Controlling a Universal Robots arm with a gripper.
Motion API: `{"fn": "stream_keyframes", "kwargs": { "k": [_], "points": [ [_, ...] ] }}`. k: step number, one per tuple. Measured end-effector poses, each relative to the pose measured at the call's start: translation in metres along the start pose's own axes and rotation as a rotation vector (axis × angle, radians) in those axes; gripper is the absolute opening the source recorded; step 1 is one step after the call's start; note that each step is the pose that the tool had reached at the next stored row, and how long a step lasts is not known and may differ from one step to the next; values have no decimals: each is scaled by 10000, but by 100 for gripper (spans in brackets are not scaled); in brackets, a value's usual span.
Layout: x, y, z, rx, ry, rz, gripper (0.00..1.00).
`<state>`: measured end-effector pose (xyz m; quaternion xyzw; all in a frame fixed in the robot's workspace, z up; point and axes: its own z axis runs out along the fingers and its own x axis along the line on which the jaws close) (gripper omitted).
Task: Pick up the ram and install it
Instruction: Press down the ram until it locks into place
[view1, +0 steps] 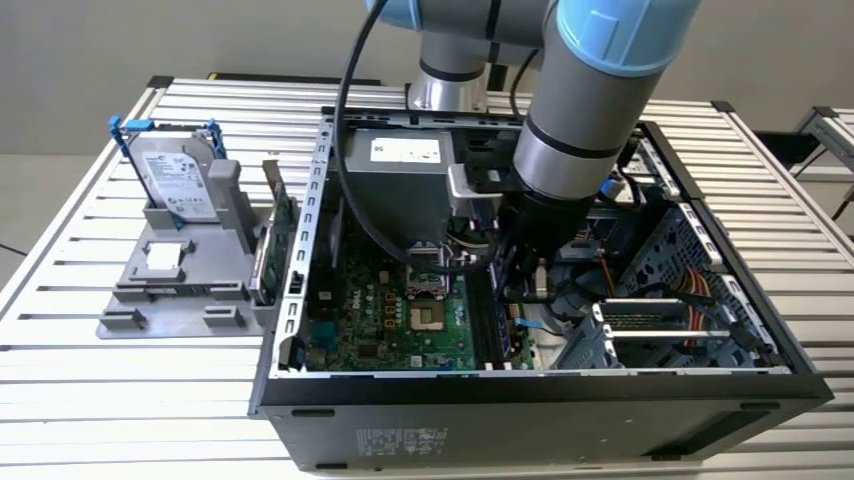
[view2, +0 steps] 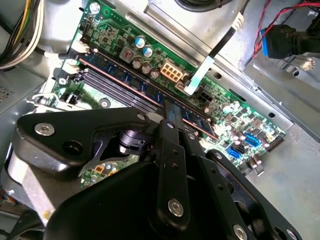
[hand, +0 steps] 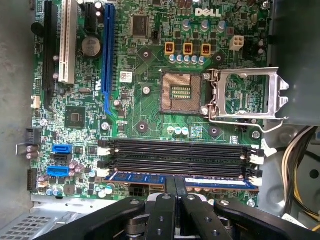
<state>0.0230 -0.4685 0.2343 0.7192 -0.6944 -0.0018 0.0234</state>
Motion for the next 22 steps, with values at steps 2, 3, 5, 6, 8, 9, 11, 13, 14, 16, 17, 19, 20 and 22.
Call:
{"fn": "stream_keyframes", "kwargs": {
  "k": [2, 3, 5, 6, 8, 9, 11, 13, 14, 16, 17, 19, 20, 22],
  "points": [
    [-1, -1, 13, 1, -1, 0, 0],
    [-1, -1, 19, 0, 0, 0, 0],
    [-1, -1, 29, 0, 1, 0, 0],
    [-1, -1, 37, 0, 0, 0, 0],
    [-2, -2, 50, 0, 1, 0, 0],
    [-2, -2, 55, 0, 0, 0, 0],
    [-1, -2, 60, 0, 3, 0, 0],
    [-2, -2, 67, 1, -1, 0, 0],
    [-2, -3, 70, 1, 0, 0, 0],
    [-2, -3, 74, 0, 2, 0, 0],
    [-2, -3, 77, 0, 0, 0, 0],
    [-3, -3, 88, 1, -3, 0, 0],
    [-3, -4, 96, 1, -1, 0, 0],
    [-3, -4, 110, -3, 9, 0, 0]
  ]
}}
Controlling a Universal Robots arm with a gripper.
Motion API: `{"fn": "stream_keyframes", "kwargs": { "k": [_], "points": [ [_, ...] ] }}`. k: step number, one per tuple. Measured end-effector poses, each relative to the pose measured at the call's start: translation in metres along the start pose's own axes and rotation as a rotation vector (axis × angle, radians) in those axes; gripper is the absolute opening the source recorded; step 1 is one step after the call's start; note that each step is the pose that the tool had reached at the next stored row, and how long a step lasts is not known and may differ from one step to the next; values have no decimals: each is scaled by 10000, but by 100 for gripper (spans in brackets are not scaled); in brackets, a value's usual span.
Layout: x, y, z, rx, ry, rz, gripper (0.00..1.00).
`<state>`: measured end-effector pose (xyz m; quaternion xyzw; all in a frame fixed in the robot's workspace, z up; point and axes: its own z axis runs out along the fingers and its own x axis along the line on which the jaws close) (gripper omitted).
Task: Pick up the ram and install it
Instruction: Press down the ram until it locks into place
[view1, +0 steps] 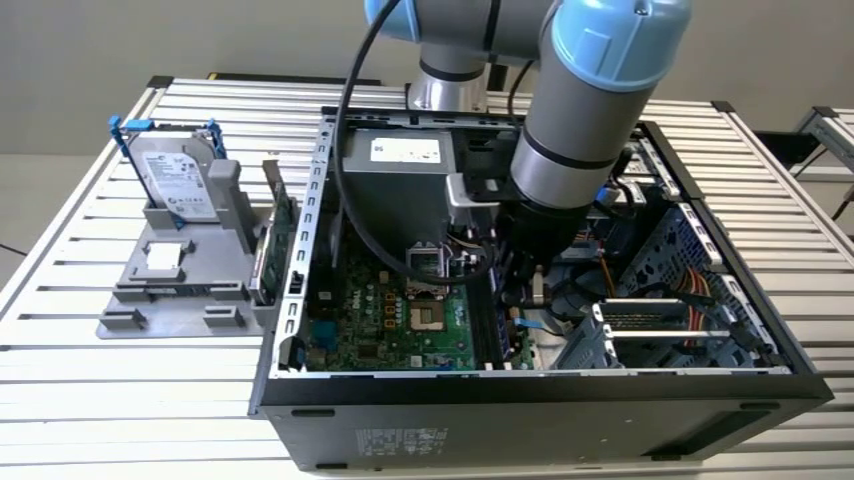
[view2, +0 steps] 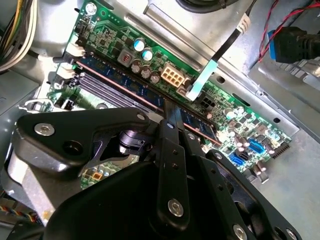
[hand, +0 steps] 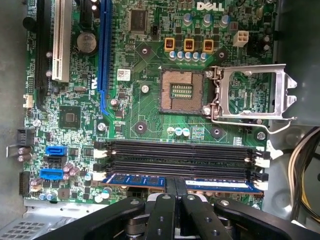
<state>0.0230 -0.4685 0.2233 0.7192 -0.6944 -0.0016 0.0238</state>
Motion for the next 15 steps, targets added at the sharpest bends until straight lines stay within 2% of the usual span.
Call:
{"fn": "stream_keyframes", "kwargs": {
  "k": [5, 9, 12, 15],
  "points": [
    [-2, -1, 39, 3, -8, 1, 0],
    [-2, -1, 41, 2, -6, 1, 0],
    [-5, -1, 0, -3, -40, 0, 0],
    [2, 4, -101, -25, -15, 0, 0]
  ]
}}
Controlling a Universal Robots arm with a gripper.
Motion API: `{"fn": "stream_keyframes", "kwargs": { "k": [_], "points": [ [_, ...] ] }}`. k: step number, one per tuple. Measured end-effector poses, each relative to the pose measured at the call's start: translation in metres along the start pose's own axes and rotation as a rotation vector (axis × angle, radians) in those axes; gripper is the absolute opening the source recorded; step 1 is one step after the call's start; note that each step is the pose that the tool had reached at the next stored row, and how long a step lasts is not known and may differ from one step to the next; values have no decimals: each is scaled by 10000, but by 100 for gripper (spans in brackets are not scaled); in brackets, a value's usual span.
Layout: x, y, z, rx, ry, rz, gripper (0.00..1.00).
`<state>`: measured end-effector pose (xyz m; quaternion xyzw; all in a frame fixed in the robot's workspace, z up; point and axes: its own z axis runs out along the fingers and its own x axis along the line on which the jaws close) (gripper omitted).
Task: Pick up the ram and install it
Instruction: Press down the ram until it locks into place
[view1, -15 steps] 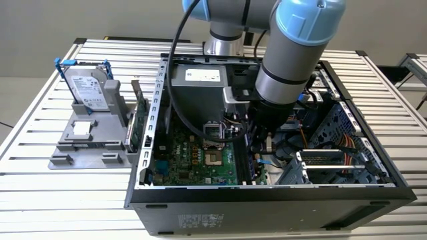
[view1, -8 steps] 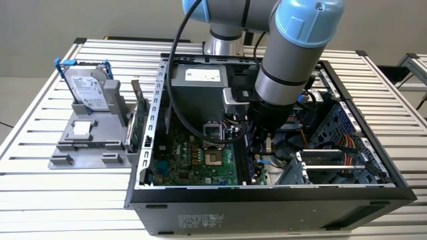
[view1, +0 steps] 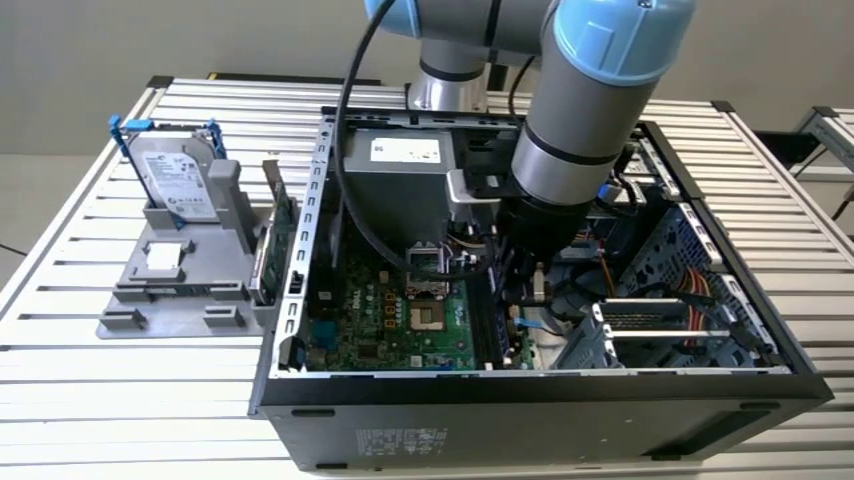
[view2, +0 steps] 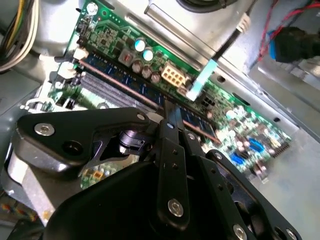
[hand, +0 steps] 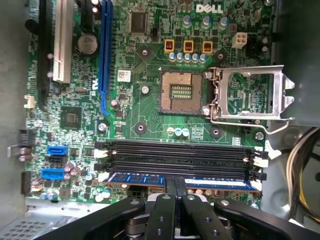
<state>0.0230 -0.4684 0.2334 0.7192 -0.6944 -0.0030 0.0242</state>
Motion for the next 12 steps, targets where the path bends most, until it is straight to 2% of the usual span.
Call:
{"fn": "stream_keyframes", "kwargs": {
  "k": [6, 12],
  "points": [
    [5, 6, -153, -21, 4, -1, 0],
    [7, 9, -224, -23, 5, -1, 0]
  ]
}}
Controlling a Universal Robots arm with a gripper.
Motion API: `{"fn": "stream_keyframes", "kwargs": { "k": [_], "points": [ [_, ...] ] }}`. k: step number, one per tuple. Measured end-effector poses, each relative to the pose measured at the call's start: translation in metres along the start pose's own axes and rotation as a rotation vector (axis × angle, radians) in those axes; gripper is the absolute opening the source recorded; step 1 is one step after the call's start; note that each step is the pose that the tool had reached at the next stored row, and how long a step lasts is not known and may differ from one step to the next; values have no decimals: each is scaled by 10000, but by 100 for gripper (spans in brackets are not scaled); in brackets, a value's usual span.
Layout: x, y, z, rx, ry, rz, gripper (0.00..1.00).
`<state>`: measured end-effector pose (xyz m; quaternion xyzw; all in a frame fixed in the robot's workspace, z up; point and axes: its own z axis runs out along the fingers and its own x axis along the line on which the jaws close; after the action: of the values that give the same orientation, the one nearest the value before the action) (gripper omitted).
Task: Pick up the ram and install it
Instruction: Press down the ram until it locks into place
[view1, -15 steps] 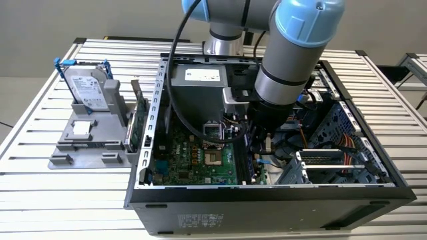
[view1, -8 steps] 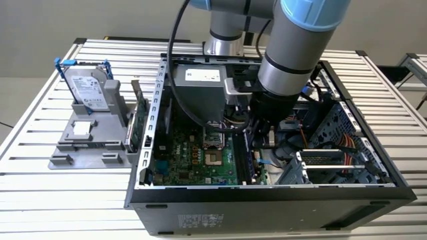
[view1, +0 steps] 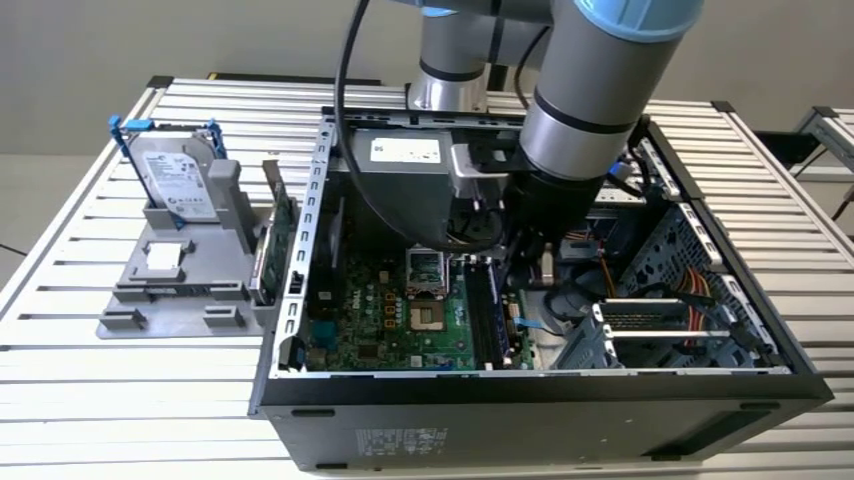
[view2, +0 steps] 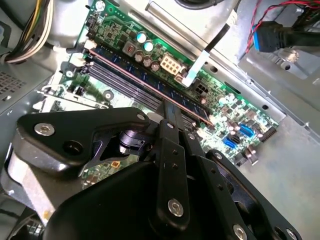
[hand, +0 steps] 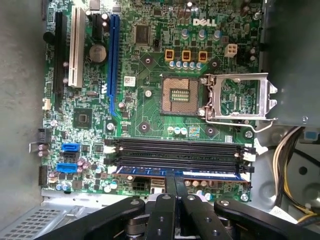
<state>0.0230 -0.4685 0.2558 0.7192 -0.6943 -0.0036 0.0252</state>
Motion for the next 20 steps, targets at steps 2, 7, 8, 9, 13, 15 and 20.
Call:
{"fn": "stream_keyframes", "kwargs": {
  "k": [2, 7, 8, 9, 13, 15, 20],
  "points": [
    [1, 1, -26, -4, 0, -1, 0],
    [2, 3, -79, -7, -1, 0, 0],
    [3, 4, -90, -7, -1, 0, 0],
    [3, 4, -103, -8, -2, 0, 0],
    [4, 6, -150, -9, -1, -1, 0],
    [5, 7, -167, -9, -1, -1, 0],
    [6, 9, -216, -9, -1, -1, 0]
  ]
}}
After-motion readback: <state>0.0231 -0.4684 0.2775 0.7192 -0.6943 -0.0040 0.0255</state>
